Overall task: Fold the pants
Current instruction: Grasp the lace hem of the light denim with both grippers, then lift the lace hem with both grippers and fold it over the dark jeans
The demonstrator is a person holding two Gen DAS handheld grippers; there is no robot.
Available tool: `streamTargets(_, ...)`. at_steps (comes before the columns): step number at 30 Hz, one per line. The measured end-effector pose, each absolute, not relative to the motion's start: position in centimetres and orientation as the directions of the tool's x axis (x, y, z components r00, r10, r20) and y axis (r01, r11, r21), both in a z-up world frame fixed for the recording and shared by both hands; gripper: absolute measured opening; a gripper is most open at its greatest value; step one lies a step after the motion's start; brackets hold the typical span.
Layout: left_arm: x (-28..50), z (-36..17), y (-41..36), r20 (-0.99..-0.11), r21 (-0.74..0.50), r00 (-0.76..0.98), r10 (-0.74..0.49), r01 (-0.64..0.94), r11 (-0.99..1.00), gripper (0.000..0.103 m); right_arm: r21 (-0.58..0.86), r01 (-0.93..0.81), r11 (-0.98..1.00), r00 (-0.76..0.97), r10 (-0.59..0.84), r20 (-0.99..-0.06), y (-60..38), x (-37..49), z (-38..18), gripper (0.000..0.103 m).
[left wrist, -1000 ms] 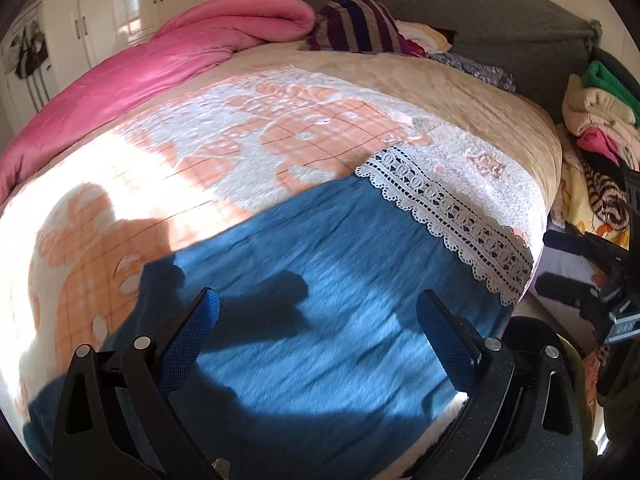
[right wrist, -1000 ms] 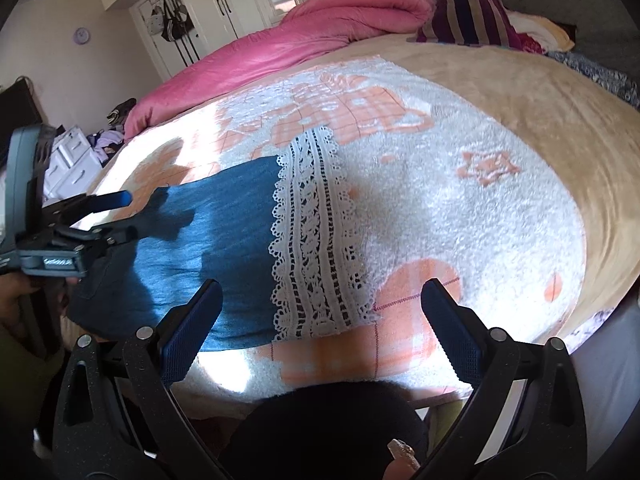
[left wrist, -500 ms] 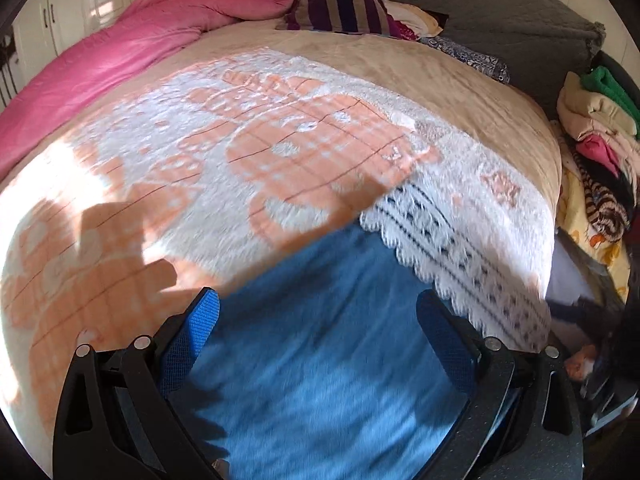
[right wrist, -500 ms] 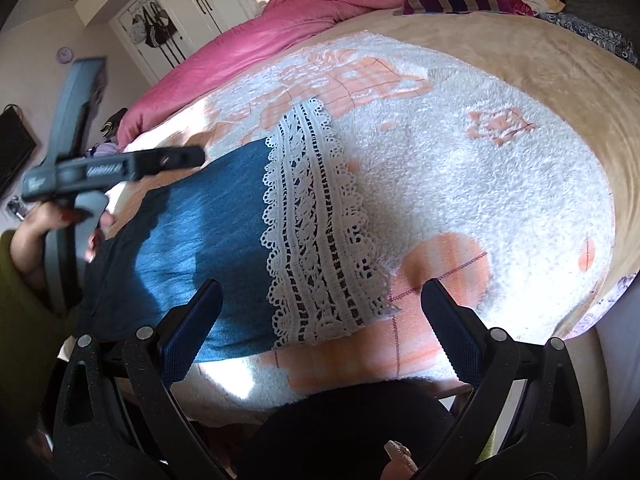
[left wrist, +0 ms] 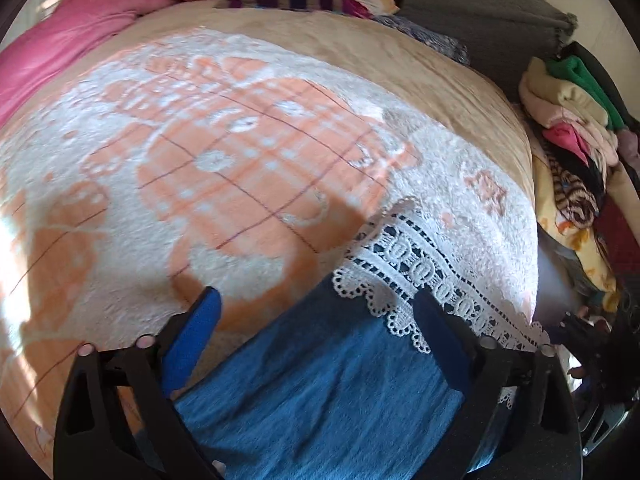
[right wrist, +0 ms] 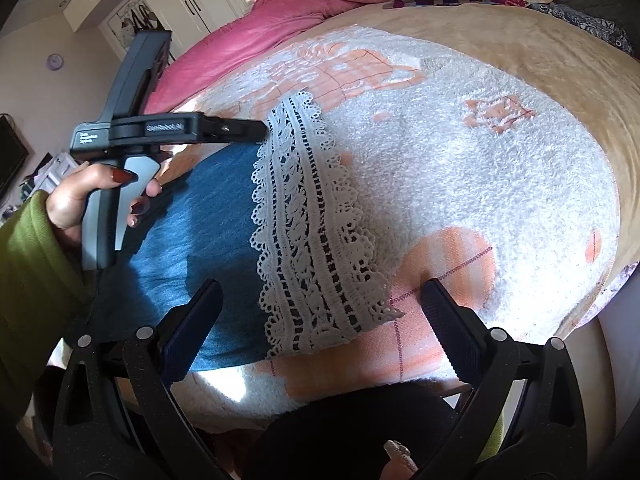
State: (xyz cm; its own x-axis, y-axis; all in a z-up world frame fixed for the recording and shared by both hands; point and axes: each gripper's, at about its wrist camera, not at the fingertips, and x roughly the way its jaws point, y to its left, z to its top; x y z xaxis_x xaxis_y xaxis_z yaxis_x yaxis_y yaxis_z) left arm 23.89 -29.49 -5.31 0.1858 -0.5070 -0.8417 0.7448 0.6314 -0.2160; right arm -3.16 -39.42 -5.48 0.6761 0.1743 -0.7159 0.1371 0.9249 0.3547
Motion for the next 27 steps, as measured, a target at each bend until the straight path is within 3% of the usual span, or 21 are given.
streamTargets(2,24.0,-5.7,-29.8,-0.84,-0.235,0.162,-0.518,0.752,0.616,0.068,0.358,0.13,0.925,0.678,0.18,-0.713,-39.2,-3.0,-5.5,0.094)
streamTargets(5,24.0,-6.1,-30.0,-0.829,-0.272,0.127,-0.545,0.76,0.59,0.064,0.368,0.115,0.923,0.685,0.194,-0.702,-39.0,-2.8,-5.4,0.084)
streamTargets(13,24.1,-6.5,-30.2,-0.799,-0.323,0.097,-0.594,0.764,0.559,0.063,0.404,0.103,0.909,0.693,0.226,-0.685,-38.9,-2.0,-5.3,0.068)
streamTargets(15,23.6,-6.4,-30.4,-0.792,-0.328,0.083,-0.604,0.777,0.537,0.04,0.402,0.103,0.91,0.692,0.225,-0.686,-38.9,-1.9,-5.4,0.067)
streamTargets(20,23.3,-6.5,-30.7,-0.803,-0.323,0.081,-0.59,0.774,0.545,0.034,0.395,0.088,0.914,0.688,0.231,-0.688,-38.6,-1.3,-5.5,0.049)
streamTargets(22,23.3,-6.5,-30.5,-0.797,-0.329,0.087,-0.597,0.768,0.55,0.031,0.417,0.059,0.907,0.686,0.267,-0.677,-38.4,-1.0,-5.5,0.033)
streamTargets(27,23.5,-6.0,-29.1,-0.763,-0.378,0.095,-0.639,0.736,0.561,0.017,0.433,0.026,0.901,0.691,0.297,-0.659,-37.8,-0.6,-5.4,0.026)
